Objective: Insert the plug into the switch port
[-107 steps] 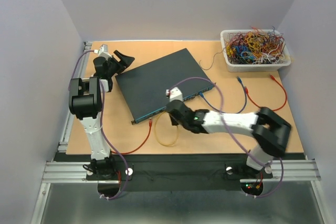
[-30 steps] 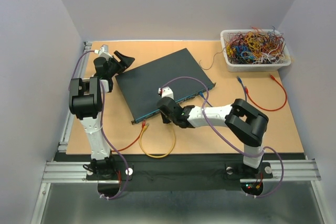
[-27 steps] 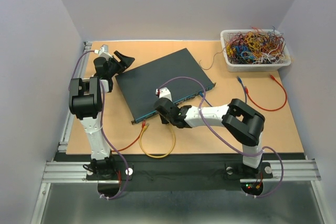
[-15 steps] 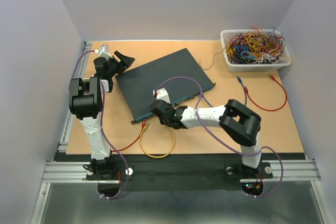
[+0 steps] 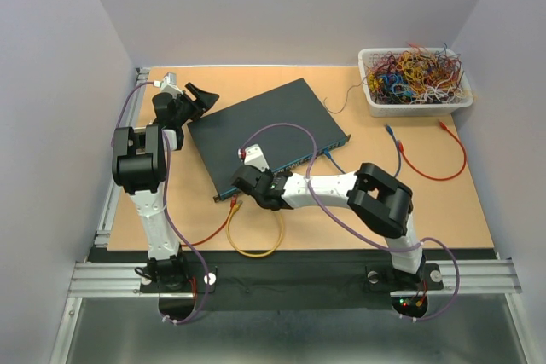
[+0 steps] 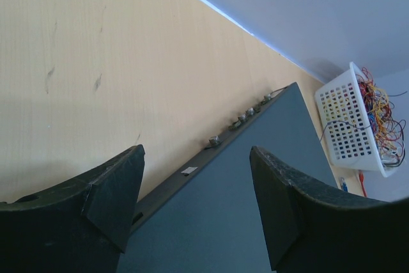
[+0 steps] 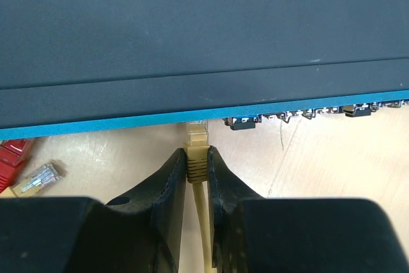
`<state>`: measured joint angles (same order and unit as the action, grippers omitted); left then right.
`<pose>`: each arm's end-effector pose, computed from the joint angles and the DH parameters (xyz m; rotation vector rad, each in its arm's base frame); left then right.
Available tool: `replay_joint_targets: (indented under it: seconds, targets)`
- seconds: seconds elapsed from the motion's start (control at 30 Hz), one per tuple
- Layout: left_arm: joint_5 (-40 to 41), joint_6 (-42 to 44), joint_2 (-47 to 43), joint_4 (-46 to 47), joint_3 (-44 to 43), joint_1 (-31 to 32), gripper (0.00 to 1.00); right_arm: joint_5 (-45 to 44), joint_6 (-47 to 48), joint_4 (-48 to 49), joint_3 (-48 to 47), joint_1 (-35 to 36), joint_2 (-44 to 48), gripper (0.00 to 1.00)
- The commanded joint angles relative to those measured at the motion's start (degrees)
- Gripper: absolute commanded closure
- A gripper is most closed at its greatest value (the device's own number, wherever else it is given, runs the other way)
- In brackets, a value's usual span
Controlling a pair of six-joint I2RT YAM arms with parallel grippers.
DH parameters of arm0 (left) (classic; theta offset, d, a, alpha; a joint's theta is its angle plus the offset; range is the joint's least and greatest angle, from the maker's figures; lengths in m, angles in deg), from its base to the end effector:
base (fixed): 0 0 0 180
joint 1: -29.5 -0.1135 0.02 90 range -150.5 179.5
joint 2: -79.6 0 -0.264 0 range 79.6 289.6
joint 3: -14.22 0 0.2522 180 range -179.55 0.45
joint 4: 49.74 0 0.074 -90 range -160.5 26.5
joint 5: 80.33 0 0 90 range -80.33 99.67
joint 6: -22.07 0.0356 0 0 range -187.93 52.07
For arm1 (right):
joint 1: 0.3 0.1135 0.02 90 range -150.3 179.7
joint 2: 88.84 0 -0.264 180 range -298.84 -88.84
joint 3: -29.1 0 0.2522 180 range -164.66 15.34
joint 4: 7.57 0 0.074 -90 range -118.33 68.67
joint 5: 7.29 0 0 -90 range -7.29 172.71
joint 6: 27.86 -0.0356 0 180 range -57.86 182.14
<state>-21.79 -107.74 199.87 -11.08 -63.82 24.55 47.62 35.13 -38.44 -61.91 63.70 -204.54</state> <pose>0.4439 0.0198 0.1655 -0.2241 1.6887 -0.9060 0.2034 0.3703 0.1610 -0.5160 2.2532 -0.0012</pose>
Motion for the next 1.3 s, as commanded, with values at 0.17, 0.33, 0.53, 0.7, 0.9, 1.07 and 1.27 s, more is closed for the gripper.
replay_joint_targets:
  seconds: [0.17, 0.33, 0.53, 0.7, 0.9, 1.07, 1.27]
  targets:
    - [-1.2, 0.8, -1.4, -2.3, 0.5, 0.0, 0.22, -6.7, 0.6, 4.4, -6.9, 0.9, -2.7, 0.99]
    - [-1.2, 0.8, -1.4, -2.3, 0.5, 0.0, 0.22, -8.6, 2.4, 4.3, -10.0, 1.6, -4.3, 1.00]
    - [-1.6, 0.8, -1.2, -2.4, 0.3, 0.1, 0.22, -11.7, 3.6, 4.4, -12.7, 2.6, -6.0, 1.00]
    - [-1.5, 0.8, -1.2, -2.5, 0.1, 0.1, 0.22, -13.1, 3.8, 4.5, -14.3, 2.9, -7.2, 1.00]
    - [-1.6, 0.7, -1.0, -2.8, 0.0, 0.1, 0.22, -13.3, 5.6, 7.4, -14.2, 2.9, -8.0, 0.99]
    - [-1.6, 0.8, -0.8, -3.1, -0.2, 0.1, 0.22, -13.2, 8.0, 12.4, -11.5, 2.8, -7.8, 1.00]
    - [-2.0, 0.9, -0.1, -4.6, -1.2, 0.0, 0.26, -6.2, 14.7, 29.4, -0.2, 2.0, -1.3, 0.99]
